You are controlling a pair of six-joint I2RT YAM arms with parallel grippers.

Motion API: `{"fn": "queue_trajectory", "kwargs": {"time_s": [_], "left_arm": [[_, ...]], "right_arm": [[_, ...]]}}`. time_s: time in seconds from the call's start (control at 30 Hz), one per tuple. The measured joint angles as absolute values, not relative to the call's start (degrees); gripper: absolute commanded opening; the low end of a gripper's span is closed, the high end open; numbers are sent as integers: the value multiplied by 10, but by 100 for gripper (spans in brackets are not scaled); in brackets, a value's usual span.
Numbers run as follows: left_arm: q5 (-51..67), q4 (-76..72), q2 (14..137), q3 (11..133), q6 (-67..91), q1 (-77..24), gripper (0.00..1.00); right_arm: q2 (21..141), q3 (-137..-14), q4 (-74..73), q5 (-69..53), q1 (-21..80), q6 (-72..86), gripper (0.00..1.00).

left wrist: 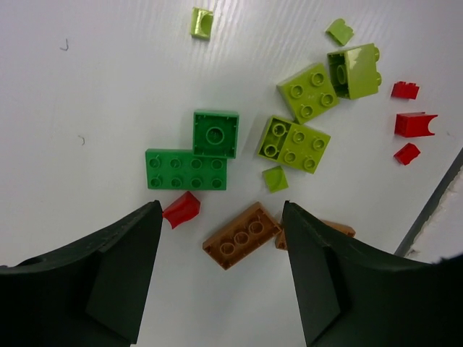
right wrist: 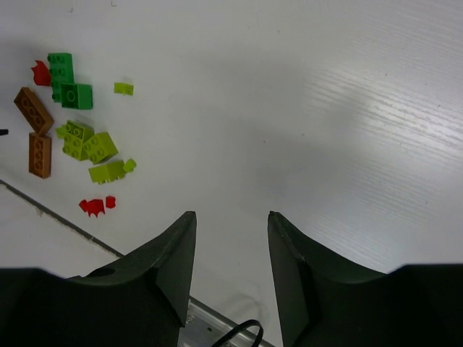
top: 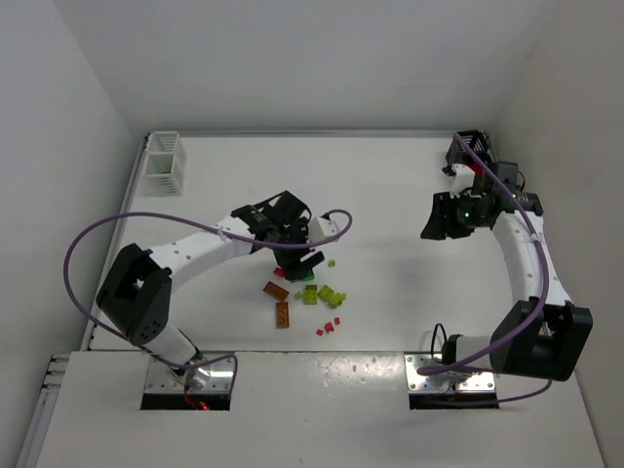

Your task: Sort the legos into containers by color

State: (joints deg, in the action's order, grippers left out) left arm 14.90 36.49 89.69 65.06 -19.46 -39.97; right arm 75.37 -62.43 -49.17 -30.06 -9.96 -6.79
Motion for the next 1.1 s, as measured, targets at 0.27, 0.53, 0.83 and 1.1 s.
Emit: {"fn": "queue_trajectory", "kwargs": {"time_s": [0.27,0.53,0.83,1.1], "left_arm": [[146,350,906,650,-197,-453,73],[145,350,907,650,-208,-463,73],[138,340,900,649,-231,-454,72],[119,311,907,650,-219,-411,74]], "right_arm": [[754,-621,-480,-312,-100,-60,45],[754,-615,-474,-322,-100,-57,45],[754,-604,-464,-322,-100,-53,45],[754,-603,-455,-322,-100,-43,45]]}}
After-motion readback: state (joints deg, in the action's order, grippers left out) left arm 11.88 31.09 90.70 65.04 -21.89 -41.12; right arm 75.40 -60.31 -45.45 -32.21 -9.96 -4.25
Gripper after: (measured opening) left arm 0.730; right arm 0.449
